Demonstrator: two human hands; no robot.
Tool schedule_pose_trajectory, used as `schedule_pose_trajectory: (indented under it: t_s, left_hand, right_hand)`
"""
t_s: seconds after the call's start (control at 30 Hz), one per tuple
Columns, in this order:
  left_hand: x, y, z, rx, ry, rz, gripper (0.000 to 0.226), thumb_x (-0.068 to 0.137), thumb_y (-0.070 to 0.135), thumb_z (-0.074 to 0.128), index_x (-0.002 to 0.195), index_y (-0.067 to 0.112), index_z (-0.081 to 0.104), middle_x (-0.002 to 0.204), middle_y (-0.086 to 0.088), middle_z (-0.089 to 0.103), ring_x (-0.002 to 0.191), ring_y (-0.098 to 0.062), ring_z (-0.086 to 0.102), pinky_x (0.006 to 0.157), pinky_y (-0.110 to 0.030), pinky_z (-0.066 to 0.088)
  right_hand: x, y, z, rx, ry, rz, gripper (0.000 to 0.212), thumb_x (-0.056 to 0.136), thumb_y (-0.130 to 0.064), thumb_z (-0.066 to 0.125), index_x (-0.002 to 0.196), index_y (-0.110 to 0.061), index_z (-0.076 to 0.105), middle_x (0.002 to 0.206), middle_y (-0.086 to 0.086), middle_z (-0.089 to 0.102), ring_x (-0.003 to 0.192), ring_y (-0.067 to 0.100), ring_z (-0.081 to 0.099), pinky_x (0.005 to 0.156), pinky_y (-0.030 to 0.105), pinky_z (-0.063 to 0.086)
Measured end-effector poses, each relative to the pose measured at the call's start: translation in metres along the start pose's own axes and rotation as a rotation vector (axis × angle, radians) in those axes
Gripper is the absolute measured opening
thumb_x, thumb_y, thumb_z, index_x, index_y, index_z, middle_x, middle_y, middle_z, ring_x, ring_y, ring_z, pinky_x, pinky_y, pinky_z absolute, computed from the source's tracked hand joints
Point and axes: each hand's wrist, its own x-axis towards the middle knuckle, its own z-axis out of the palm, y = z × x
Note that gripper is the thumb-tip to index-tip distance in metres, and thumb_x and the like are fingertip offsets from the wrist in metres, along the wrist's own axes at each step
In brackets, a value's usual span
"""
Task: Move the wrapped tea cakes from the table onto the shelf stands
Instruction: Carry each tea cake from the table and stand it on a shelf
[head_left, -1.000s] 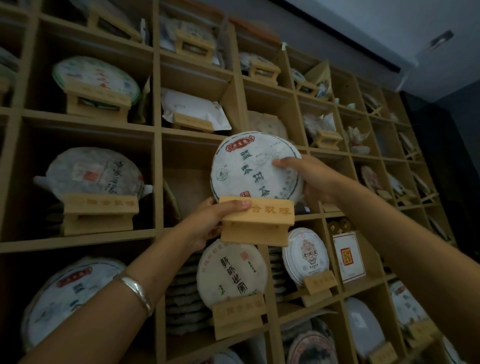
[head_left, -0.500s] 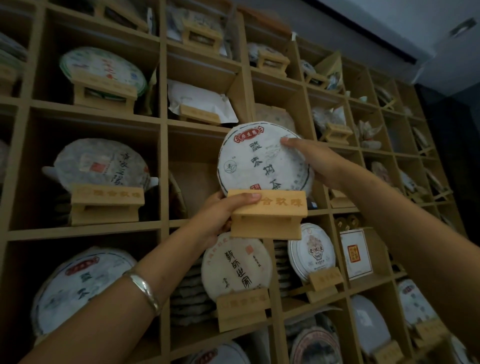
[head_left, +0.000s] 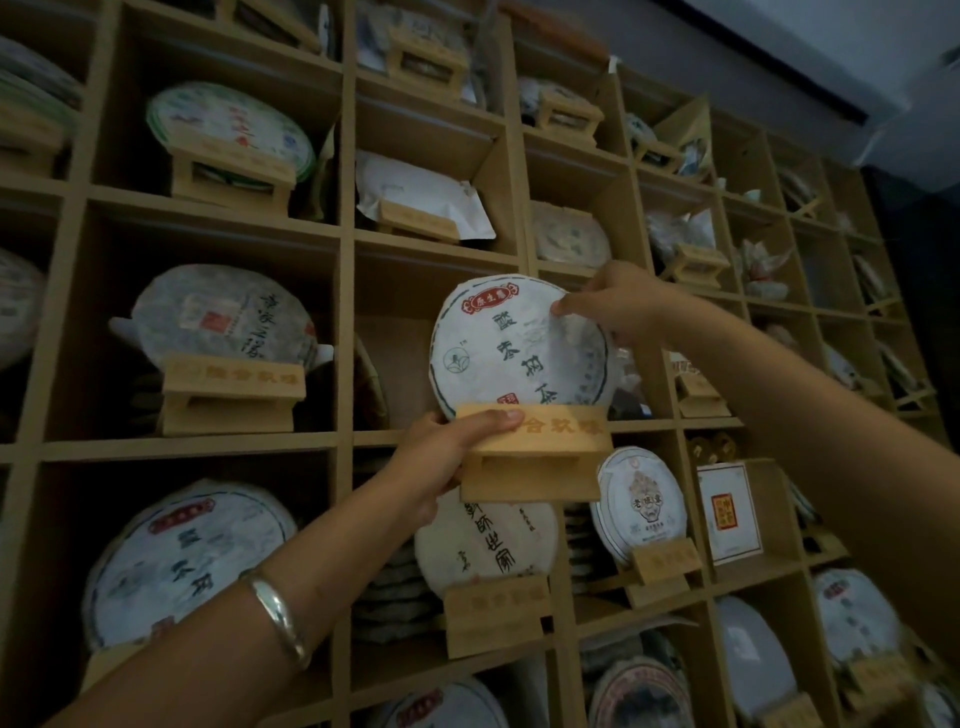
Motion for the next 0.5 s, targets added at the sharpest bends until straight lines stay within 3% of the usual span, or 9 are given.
schedule_pose_trajectory:
  t_s: [0.17, 0.3, 0.4, 0.47, 0.5]
  left_hand:
    - [0.001, 0.0, -0.009, -0.007, -0.003, 0.001, 0.068, 0.042, 0.049, 0.086, 0.101, 0.024, 0.065, 0.066, 0.014, 0.074, 0.051, 0.0, 0.066, 0.037, -0.013, 0.043]
    - [0.001, -0.001, -0.017, -0.035, -0.044, -0.008, 0.063, 0.046, 0.042, 0.087, 0.102, 0.021, 0.065, 0.074, 0.013, 0.076, 0.059, -0.003, 0.07, 0.042, -0.014, 0.048]
    - [0.003, -0.003, -0.02, -0.023, -0.066, -0.011, 0.063, 0.049, 0.041, 0.086, 0.105, 0.02, 0.067, 0.077, 0.011, 0.077, 0.062, -0.003, 0.071, 0.043, -0.014, 0.049]
    - [0.004, -0.004, -0.02, -0.021, -0.072, -0.012, 0.063, 0.049, 0.042, 0.086, 0.106, 0.021, 0.067, 0.08, 0.011, 0.077, 0.064, -0.004, 0.072, 0.045, -0.015, 0.05]
    - [0.006, -0.005, -0.021, -0.024, -0.072, -0.01, 0.064, 0.049, 0.043, 0.086, 0.107, 0.021, 0.067, 0.081, 0.011, 0.077, 0.066, -0.004, 0.072, 0.045, -0.015, 0.051]
  right_hand:
    - [0.007, 0.009, 0.016, 0.234, -0.148, 0.051, 0.042, 0.089, -0.044, 0.064, 0.113, -0.009, 0.059, 0.092, 0.004, 0.068, 0.081, 0.017, 0.066, 0.053, 0.025, 0.048]
    - [0.015, 0.016, 0.019, 0.376, -0.243, 0.083, 0.037, 0.088, -0.042, 0.065, 0.114, -0.015, 0.062, 0.102, 0.005, 0.07, 0.088, 0.019, 0.068, 0.057, 0.026, 0.053]
    - [0.024, 0.009, 0.012, 0.149, -0.248, 0.031, 0.05, 0.087, -0.05, 0.062, 0.123, -0.016, 0.056, 0.113, 0.007, 0.063, 0.096, 0.024, 0.064, 0.067, 0.032, 0.052]
    - [0.03, -0.001, 0.007, -0.109, -0.087, -0.123, 0.056, 0.084, -0.058, 0.063, 0.123, -0.018, 0.055, 0.118, 0.006, 0.059, 0.102, 0.023, 0.059, 0.079, 0.036, 0.049]
    - [0.032, -0.007, 0.005, -0.109, -0.043, -0.188, 0.053, 0.083, -0.056, 0.066, 0.122, -0.022, 0.055, 0.122, 0.005, 0.058, 0.107, 0.022, 0.056, 0.086, 0.038, 0.047]
